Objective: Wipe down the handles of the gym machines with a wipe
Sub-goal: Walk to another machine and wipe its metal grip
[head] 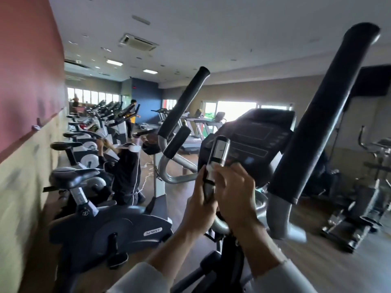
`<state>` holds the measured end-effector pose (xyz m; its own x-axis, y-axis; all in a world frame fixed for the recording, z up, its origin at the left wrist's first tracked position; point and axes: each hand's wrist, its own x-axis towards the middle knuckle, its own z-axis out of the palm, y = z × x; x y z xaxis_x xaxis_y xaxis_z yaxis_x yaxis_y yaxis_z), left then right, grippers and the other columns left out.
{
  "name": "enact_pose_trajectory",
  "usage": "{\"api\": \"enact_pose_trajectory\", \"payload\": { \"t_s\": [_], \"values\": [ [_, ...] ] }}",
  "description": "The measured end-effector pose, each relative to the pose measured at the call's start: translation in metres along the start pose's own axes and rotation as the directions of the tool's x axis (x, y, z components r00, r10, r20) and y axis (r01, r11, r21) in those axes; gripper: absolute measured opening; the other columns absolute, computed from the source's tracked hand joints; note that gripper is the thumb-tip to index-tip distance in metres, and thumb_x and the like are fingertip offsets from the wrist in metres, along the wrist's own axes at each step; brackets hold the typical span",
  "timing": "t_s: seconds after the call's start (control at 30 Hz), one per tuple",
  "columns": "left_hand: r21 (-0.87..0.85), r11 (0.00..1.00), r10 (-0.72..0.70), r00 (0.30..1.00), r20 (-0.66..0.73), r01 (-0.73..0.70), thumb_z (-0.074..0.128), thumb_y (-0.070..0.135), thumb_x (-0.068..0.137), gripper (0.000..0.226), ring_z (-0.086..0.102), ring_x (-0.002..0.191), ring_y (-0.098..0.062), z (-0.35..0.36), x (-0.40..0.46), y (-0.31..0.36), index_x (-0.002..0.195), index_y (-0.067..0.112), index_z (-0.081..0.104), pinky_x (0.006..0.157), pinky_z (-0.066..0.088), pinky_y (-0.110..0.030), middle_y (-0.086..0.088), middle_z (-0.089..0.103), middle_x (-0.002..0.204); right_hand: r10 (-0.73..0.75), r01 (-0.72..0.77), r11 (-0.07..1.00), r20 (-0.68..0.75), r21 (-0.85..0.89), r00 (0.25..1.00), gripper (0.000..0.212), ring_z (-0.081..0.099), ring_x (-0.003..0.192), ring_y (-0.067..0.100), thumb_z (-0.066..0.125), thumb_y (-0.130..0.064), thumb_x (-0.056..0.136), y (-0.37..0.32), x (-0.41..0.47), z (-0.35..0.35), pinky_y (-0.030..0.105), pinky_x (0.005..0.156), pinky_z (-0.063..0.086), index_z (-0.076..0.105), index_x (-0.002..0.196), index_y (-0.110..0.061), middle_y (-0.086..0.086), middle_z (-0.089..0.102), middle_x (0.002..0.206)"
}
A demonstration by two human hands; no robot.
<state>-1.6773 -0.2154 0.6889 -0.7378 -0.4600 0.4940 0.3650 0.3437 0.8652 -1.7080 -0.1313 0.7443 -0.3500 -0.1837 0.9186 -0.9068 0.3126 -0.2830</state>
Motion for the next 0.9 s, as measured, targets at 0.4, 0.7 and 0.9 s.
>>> {"api": "enact_pose_trajectory", "payload": {
  "t_s": [0.4,0.7,0.9],
  "values": [
    [0.040,0.999,-0.008,1.000,0.010,0.008,0.048,0.029,0.098,0.062,0.061,0.064,-0.013,-0.002,-0.003,0.008,0.145,0.054,0.017,0.054,0.043,-0.020,0.000,0.067,0.085,-0.016,0.033,0.989,0.120,-0.144,0.993,0.013,0.066,0.076,0.016,0.068,-0.019,0.088,-0.008,0.016,-0.004,0.027,0.075,0.056,0.075,0.099,-0.019,-0.001,0.063,0.085],
    [0.030,1.000,0.008,1.000,0.007,-0.008,0.044,0.033,0.100,0.058,0.063,0.065,-0.014,-0.001,-0.007,0.011,0.142,0.059,0.013,0.048,0.038,-0.016,-0.006,0.072,0.097,0.035,-0.038,0.996,-0.033,-0.086,0.999,0.015,0.046,0.063,-0.004,0.075,-0.002,0.079,-0.010,-0.002,-0.005,-0.010,0.068,0.030,0.076,0.091,-0.011,0.001,0.061,0.073],
    [0.004,1.000,0.025,0.999,-0.021,-0.025,0.051,0.044,0.096,0.056,0.062,0.063,-0.015,0.002,-0.003,0.003,0.142,0.055,0.022,0.064,0.054,-0.036,0.002,0.068,0.080,0.095,-0.104,0.990,-0.097,-0.099,0.991,0.005,0.061,0.067,0.018,0.070,-0.011,0.085,0.004,0.062,-0.003,0.002,0.069,0.036,0.075,0.085,-0.011,0.010,0.067,0.075]
  ]
}}
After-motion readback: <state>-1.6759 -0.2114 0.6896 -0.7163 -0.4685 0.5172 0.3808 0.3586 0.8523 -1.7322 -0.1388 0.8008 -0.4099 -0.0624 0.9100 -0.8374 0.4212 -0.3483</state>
